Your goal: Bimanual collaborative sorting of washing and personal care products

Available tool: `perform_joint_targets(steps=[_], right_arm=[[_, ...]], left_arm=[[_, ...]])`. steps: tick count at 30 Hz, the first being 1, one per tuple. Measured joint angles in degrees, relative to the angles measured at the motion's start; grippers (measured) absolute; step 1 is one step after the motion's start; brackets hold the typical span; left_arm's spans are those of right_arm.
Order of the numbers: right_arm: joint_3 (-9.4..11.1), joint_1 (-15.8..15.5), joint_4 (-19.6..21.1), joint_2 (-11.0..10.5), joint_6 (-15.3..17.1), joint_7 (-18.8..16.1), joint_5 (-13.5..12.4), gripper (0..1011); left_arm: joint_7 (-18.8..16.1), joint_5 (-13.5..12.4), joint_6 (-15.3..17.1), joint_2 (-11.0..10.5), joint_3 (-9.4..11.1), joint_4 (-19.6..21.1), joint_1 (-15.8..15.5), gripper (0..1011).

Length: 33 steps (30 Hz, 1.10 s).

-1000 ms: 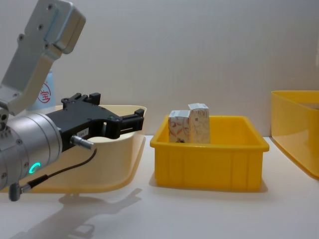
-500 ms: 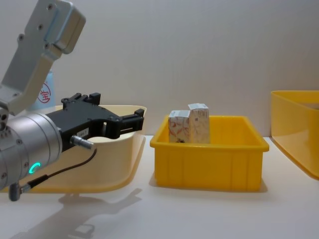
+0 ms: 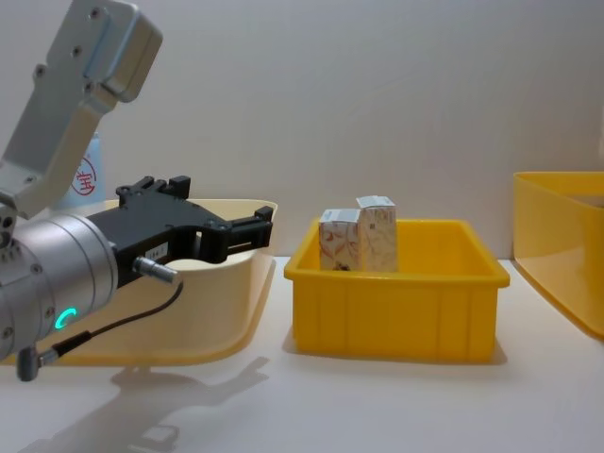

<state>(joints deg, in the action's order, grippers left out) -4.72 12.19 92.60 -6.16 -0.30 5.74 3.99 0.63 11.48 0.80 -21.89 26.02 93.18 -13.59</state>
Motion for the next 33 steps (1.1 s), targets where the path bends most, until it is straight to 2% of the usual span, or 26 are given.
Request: perform_joint_targets(steps=[16,27,31,33], right_arm=[[1.04,-0.75,-0.79,1.83,4.23,0.31,0.29,421],[1.41,-0.28,-1.92,2.86,5.68,0.32,0.13,425],[1.5,-0.2,-2.12,3.06,5.95,0.31,0.1,512],[1.53,-0.15,-2.22,3.16,6.1,0.31,0.08,596]], left_arm=[[0.0,0.0,0.0,0.0,0.0,0.0,0.0,1000],[0.0,0.0,0.0,0.0,0.0,0.0,0.0,1000],[0.0,0.0,0.0,0.0,0.0,0.0,0.0,1000],[0.0,0.0,0.0,0.0,0.0,0.0,0.0,1000]])
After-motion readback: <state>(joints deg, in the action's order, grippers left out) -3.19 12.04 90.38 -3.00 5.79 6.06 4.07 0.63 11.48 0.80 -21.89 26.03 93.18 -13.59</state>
